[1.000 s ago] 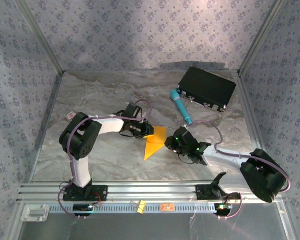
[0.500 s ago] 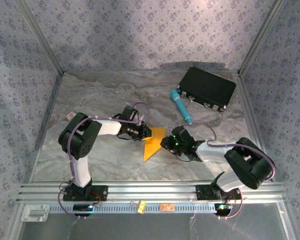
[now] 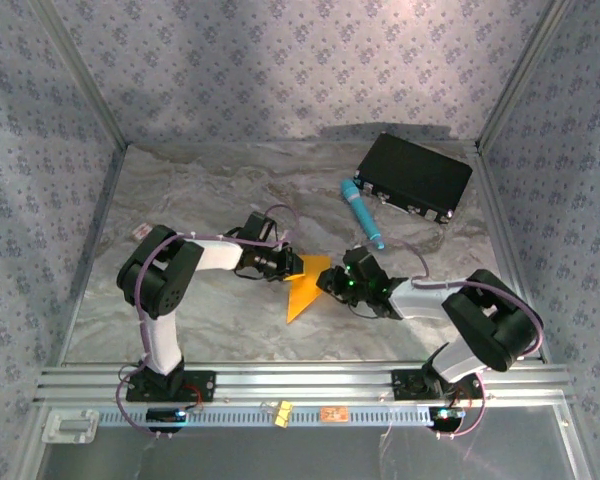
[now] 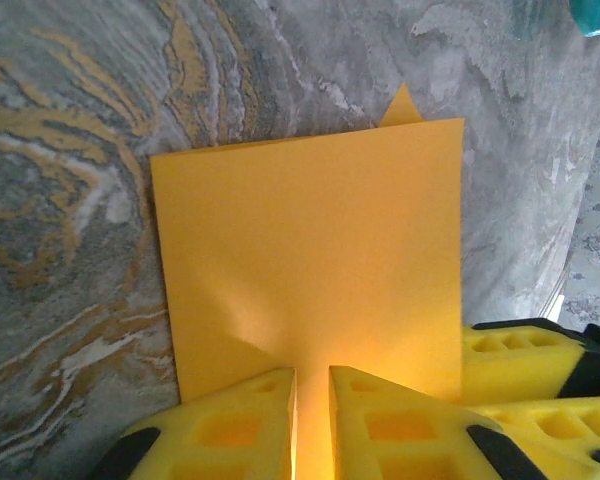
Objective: Fold a paper plane with a square sheet of paper (pick it up from the middle)
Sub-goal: Fold the wing for the fifth time at the center of the table.
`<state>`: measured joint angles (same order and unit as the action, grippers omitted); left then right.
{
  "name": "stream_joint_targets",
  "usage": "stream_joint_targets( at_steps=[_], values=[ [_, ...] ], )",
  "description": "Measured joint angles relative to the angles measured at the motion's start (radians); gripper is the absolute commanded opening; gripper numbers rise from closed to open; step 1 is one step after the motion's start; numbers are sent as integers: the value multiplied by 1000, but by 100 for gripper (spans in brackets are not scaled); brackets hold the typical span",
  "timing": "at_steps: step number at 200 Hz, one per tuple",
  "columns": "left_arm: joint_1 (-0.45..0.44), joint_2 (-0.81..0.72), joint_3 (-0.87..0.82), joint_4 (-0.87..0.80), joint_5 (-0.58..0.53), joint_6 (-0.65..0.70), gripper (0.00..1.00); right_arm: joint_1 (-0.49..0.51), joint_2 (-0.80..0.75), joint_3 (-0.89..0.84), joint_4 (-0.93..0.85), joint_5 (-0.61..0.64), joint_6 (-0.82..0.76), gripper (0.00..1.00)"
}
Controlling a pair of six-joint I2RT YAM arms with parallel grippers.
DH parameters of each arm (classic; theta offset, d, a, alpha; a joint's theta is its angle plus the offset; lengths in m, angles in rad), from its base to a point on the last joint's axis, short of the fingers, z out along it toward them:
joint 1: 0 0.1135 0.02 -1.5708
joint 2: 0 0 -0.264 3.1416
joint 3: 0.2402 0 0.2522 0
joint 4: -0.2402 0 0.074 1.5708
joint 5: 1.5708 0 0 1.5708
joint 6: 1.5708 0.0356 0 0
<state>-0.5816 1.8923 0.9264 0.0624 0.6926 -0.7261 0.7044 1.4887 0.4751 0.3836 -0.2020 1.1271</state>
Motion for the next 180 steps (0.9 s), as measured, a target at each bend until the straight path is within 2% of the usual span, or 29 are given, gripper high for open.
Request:
stream_joint_targets(
  at_steps=[59, 93, 180],
  values=[
    [1, 0, 0, 1, 3, 0, 17, -35, 3, 2, 48, -29, -18, 31],
    [1, 0, 0, 2, 3, 0, 17, -65, 39, 5, 82, -85, -38, 32],
    [1, 0, 0, 2, 3, 1, 16, -111, 103, 41, 117, -194, -95, 28]
  ],
)
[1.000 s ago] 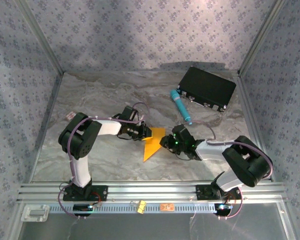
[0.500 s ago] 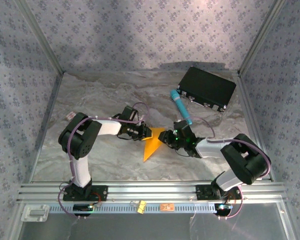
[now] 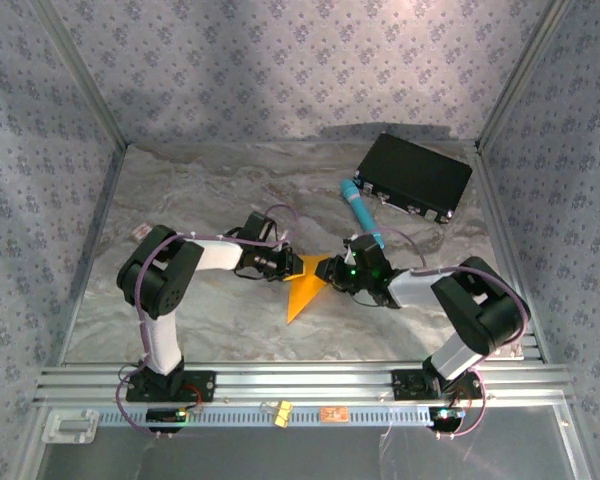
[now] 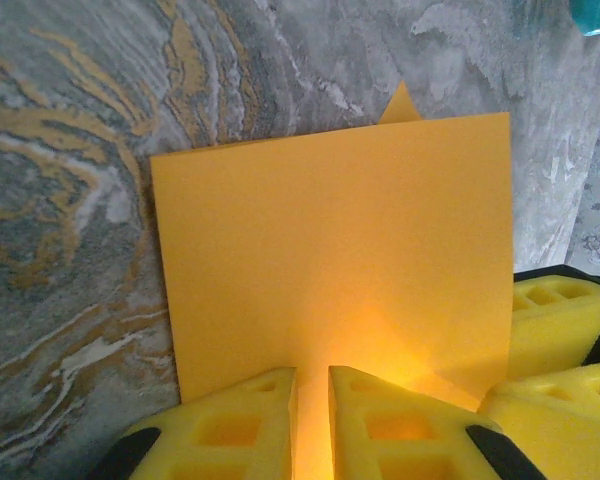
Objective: Fold a paper plane with a square sheet of paper (pick it up from the middle)
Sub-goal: Fold the wing for the fifth time at the center of the table.
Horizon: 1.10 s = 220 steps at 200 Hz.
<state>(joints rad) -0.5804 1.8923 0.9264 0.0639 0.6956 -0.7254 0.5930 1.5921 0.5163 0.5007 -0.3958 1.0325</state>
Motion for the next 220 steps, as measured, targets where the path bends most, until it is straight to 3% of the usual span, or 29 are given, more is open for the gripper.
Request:
stream_joint_targets(
  at_steps=[172, 220],
  values=[
    [0, 0, 0, 0, 3, 2, 17, -66, 93, 86, -49, -162, -99, 15],
    [1, -5, 0, -4, 8, 2, 22, -75, 100, 87, -66, -188, -109, 9]
  ],
)
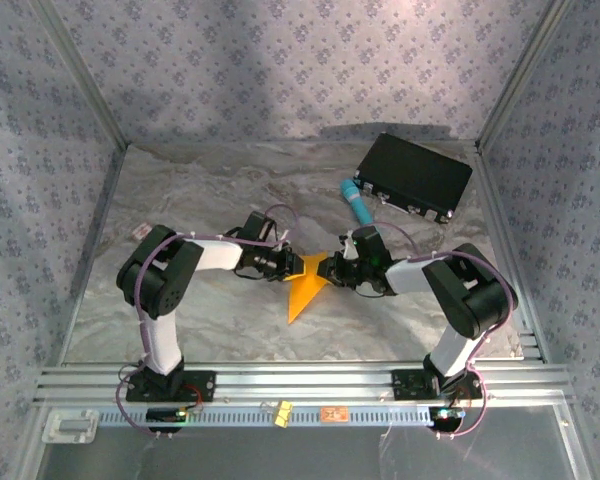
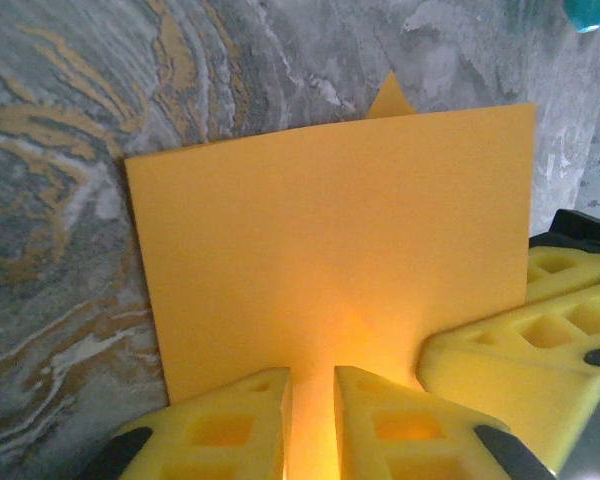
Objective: Fold a paper plane with a square sheet of paper (pick it up from the middle)
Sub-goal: Fold the wing for the fifth time at the center of the table.
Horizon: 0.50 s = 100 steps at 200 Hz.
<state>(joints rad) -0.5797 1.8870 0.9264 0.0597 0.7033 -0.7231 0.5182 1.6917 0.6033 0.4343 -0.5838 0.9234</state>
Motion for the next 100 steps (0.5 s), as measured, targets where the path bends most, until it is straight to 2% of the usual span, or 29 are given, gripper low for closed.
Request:
stream_joint_targets(
  at_steps=[48, 100],
  values=[
    [0, -79, -1, -53, -24, 6, 31, 0, -24, -11, 0, 42, 39, 5],
    [-3, -182, -5, -85, -57, 19, 26, 44, -121, -85, 19, 190, 150, 6]
  ],
)
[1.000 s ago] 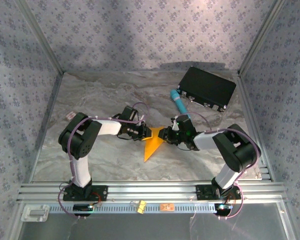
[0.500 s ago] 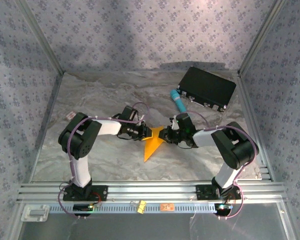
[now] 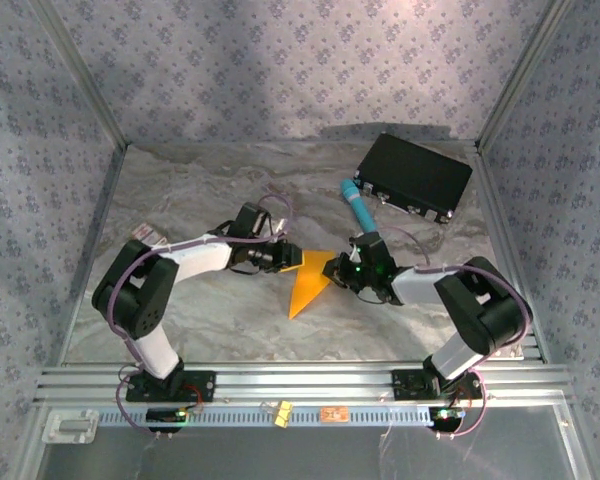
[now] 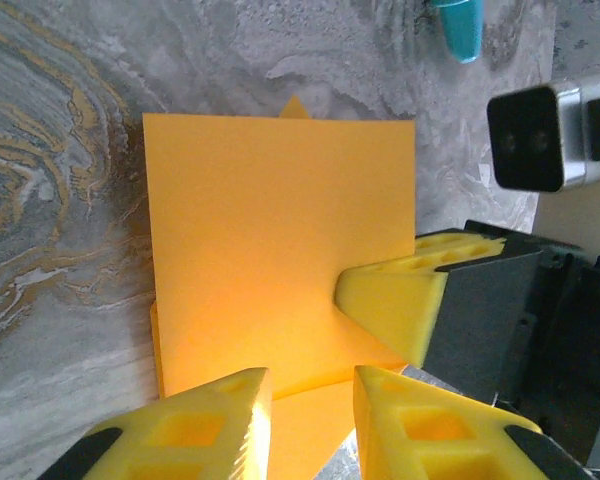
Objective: Fold a paper plane with a square sheet of paper (pick it up from the middle)
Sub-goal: Fold the wing for the fifth time at the center of the table.
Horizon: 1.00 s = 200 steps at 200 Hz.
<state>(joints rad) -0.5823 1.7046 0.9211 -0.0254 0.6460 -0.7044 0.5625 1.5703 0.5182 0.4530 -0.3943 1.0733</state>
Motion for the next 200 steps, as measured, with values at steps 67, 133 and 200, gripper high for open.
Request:
stream_joint_targets(
  at_steps=[67, 133, 200],
  values=[
    [-40, 46, -4, -1, -8, -13, 17, 65, -7, -24, 37, 96, 90, 11],
    [-42, 117, -11, 0, -19, -15, 12, 65, -4, -24, 38, 75, 77, 17],
    [-42, 135, -23, 3, -19, -13, 12, 27, 23, 16, 36, -8, 3, 18]
  ],
)
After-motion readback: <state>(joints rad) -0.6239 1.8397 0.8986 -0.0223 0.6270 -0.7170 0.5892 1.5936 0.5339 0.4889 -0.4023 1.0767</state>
